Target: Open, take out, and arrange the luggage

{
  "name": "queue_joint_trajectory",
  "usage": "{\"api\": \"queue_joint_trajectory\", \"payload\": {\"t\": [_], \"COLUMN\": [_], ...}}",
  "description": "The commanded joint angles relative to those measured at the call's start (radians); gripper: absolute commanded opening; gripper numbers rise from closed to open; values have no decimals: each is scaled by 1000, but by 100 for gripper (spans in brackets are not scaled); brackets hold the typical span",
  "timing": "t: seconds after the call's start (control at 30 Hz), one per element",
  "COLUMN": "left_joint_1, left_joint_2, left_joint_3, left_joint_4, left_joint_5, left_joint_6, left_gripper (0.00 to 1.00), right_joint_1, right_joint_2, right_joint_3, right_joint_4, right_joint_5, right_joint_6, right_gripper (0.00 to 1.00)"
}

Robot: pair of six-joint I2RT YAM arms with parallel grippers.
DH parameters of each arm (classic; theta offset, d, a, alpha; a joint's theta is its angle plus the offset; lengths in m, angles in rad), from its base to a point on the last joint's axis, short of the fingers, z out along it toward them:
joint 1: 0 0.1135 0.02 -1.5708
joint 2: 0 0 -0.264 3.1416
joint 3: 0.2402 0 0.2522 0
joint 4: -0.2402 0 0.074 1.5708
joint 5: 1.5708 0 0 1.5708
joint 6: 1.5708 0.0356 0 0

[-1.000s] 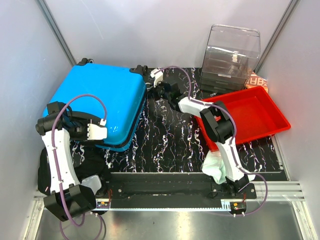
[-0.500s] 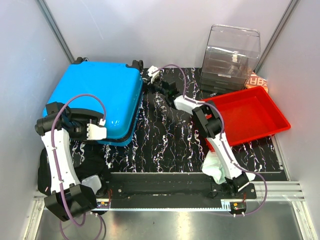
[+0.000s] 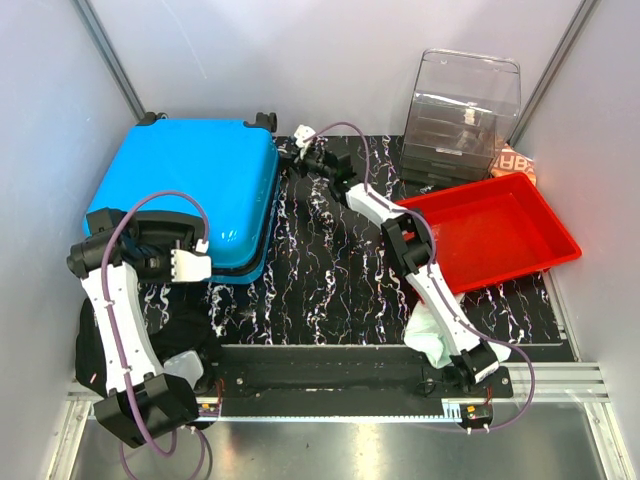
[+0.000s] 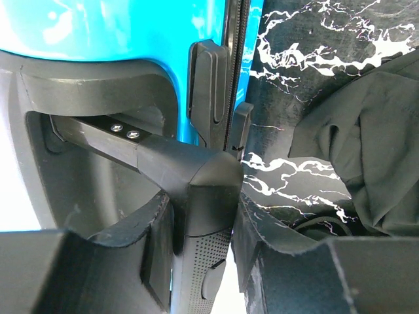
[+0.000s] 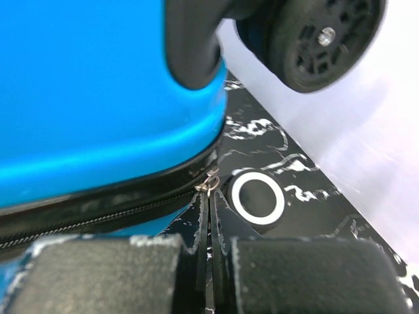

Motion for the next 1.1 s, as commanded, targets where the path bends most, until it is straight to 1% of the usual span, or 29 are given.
{"api": "queue_joint_trajectory", "payload": {"t": [0.0,0.03,0.07,0.1,0.13,0.17,0.2,0.23,0.27,0.3,0.33,0.37,0.4,0.43,0.47,0.5,0.53,0.57,0.6,0.63,0.67,0.7,0.73,0.8,0.87,0.9,0.97,1.03,1.07], "left_joint_1": [28,28,30,28,30,30,30,30,28,28,30,30,30,27,24,-1,-30,-73,-190,-259,-332,-437,-491,-563,-604,-646,-711,-729,-728], "left_joint_2": [-38,-44,-51,-59,-64,-68,-70,-70,-64,-58,-52,-41,-36,-32,-26,-25,-33,-41,-50,-71,-82,-88,-76,-41,25,48,117,172,182], "left_joint_3": [19,19,18,14,17,30,40,59,103,128,151,186,194,198,197,191,165,143,117,67,38,15,-2,17,69,89,154,220,237], "left_joint_4": [-145,-140,-114,-97,-86,-79,-77,-77,-88,-101,-114,-115,-103,-88,-42,13,205,328,430,545,590,631,685,702,725,730,756,747,732], "left_joint_5": [36,62,74,82,95,108,123,175,206,241,317,361,408,507,554,586,576,517,420,208,100,6,-121,-188,-263,-286,-401,-479,-486], "left_joint_6": [-41,-68,-90,-119,-165,-182,-205,-261,-291,-311,-347,-378,-416,-502,-550,-734,-883,-1052,-1270,-1304,-1323,-1363,-1386,-1432,-1457,-1464,-1478,-1510,-1526], "left_gripper": [0,0,5,18,54,66,74,82,92,94,97,99,99,99,99,99,99,99,97,96,96,96,96,96,95,95,92,88,88], "right_joint_1": [-15,-10,-8,-4,-1,8,13,19,31,39,47,51,59,61,65,68,68,68,67,65,67,67,67,68,71,73,73,71,73], "right_joint_2": [-126,-143,-163,-205,-228,-248,-290,-308,-328,-365,-380,-394,-414,-422,-430,-437,-442,-445,-448,-448,-448,-454,-459,-471,-482,-492,-500,-503,-509], "right_joint_3": [-47,-85,-169,-214,-257,-334,-368,-400,-459,-486,-507,-535,-546,-554,-567,-572,-578,-581,-583,-583,-583,-584,-600,-618,-636,-637,-624,-615,-615], "right_joint_4": [211,248,271,294,337,352,362,371,373,374,368,368,366,363,360,356,339,330,319,293,284,279,285,310,316,307,258,212,199], "right_joint_5": [-225,-245,-277,-286,-288,-276,-267,-259,-239,-230,-224,-210,-204,-202,-197,-191,-178,-168,-158,-141,-135,-135,-142,-141,-112,-99,-63,-36,-36], "right_joint_6": [13,16,19,19,18,16,7,-4,-17,-51,-60,-60,-56,-56,-59,-57,-60,-70,-80,-90,-90,-87,-80,-53,-45,-51,-63,-70,-76], "right_gripper": [0,0,0,0,0,0,0,0,0,0,0,0,0,0,0,0,0,0,0,0,0,0,0,0,0,0,0,0,0]}}
